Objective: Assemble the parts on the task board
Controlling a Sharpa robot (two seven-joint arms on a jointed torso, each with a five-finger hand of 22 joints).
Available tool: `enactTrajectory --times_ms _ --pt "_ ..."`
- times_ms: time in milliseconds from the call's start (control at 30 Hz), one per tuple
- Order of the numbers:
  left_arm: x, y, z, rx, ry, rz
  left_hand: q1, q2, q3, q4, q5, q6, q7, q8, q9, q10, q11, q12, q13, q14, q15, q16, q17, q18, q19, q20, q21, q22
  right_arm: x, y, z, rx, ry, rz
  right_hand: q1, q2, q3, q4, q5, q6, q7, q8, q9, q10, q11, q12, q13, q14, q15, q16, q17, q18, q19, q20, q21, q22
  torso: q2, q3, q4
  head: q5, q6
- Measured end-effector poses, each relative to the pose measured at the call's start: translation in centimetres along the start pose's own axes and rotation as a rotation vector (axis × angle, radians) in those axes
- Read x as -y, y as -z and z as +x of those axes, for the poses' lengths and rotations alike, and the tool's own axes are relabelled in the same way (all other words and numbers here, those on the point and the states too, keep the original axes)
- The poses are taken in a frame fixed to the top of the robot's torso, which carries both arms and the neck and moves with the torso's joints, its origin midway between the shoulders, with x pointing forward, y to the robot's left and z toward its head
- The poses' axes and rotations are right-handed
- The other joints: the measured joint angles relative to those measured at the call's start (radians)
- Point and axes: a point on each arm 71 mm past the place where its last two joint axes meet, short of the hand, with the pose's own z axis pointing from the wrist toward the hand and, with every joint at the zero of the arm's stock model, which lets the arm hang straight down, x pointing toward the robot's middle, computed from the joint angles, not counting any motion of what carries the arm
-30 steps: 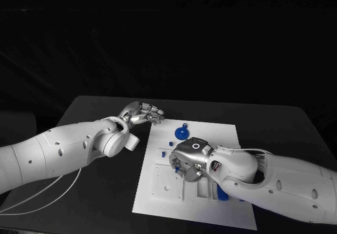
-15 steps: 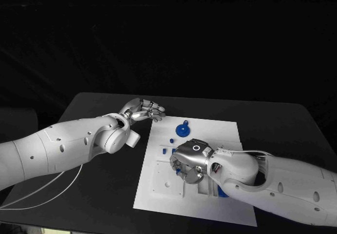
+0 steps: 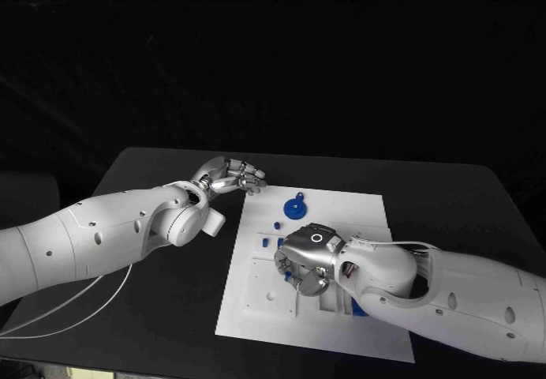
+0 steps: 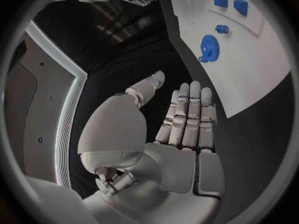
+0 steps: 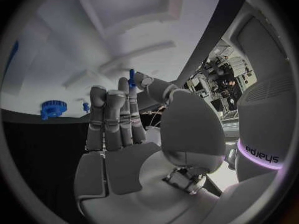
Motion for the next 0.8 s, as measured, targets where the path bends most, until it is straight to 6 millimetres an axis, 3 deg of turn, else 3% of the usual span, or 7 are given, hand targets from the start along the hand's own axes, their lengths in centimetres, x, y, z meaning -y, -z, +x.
enactTrajectory --times_ms 233,800 --pt "-0.03 0.01 -0.06 0.001 0.0 -0.001 0.0 0.0 0.0 0.0 0.0 0.0 0.0 0.0 -0.001 0.0 0.0 0.0 -0.001 0.0 0.0 0.0 0.001 0.0 0.0 0.0 0.0 0.0 0.09 0.03 0.21 -0.01 0.0 0.003 0.0 0.0 0.0 0.0 0.0 -0.002 -0.001 0.0 0.005 0.0 0.0 -0.001 0.001 0.0 0.0 0.0 0.0 0.0 0.0 0.0 0.0 0.0 0.0 0.0 0.0003 -0.008 -0.003" --pt "-0.05 0.04 -0.11 0.002 0.0 -0.002 0.0 0.0 0.0 0.0 0.0 -0.003 -0.003 0.0 -0.001 0.0 0.0 0.0 -0.001 0.0 0.0 0.0 0.002 -0.002 0.0 0.0 -0.003 0.001 -0.46 -0.5 0.59 -0.034 0.017 0.005 -0.004 0.004 -0.003 -0.003 -0.001 -0.003 0.0 -0.001 0.003 0.0 0.0 -0.001 0.004 0.002 0.002 0.0 0.0 0.0 0.004 0.0 0.0 0.001 0.0 0.0003 0.0001 -0.007 -0.007"
